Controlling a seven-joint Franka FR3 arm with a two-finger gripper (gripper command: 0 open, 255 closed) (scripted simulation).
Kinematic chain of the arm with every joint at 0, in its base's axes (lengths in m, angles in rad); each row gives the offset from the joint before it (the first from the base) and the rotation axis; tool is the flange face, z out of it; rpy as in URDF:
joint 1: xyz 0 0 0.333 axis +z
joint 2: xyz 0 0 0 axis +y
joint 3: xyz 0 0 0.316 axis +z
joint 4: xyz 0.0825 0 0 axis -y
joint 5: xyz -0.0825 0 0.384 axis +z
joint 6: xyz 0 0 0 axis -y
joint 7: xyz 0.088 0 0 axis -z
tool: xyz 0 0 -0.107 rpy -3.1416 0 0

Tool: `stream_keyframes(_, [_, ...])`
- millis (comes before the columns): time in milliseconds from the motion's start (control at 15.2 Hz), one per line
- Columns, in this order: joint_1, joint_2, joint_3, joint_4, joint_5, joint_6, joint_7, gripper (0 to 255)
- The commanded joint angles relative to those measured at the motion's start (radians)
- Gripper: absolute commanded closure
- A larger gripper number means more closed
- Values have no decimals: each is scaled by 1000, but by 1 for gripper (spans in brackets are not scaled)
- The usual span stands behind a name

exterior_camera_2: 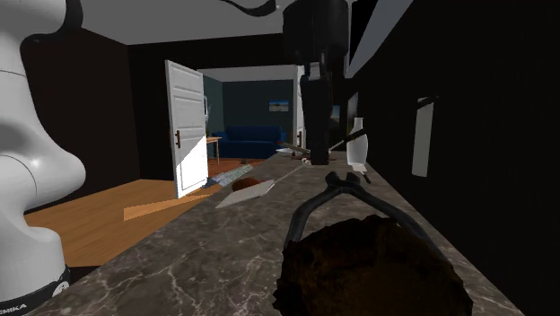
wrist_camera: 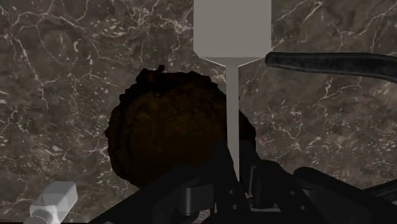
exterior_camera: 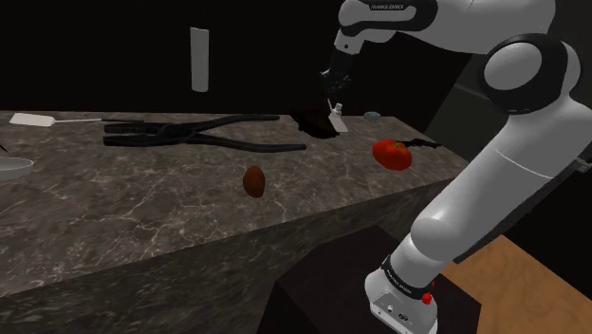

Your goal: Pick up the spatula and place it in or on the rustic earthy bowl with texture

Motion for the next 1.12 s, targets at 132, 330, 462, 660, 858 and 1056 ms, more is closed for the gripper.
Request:
stream_keyframes(132, [-24,158,-25,202,29,-46,-53,255])
stream_keyframes(330, [-42,247,-34,308,47,-65,-80,255])
stream_keyframes(462, [-41,243,-34,276,47,-37,-80,255])
stream_keyframes(660, [-40,240,-33,231,46,5,-80,255])
stream_keyframes(858, [-39,239,-33,190,46,45,-80,255])
stream_keyframes(1056, [-39,241,-32,151,47,85,-81,255])
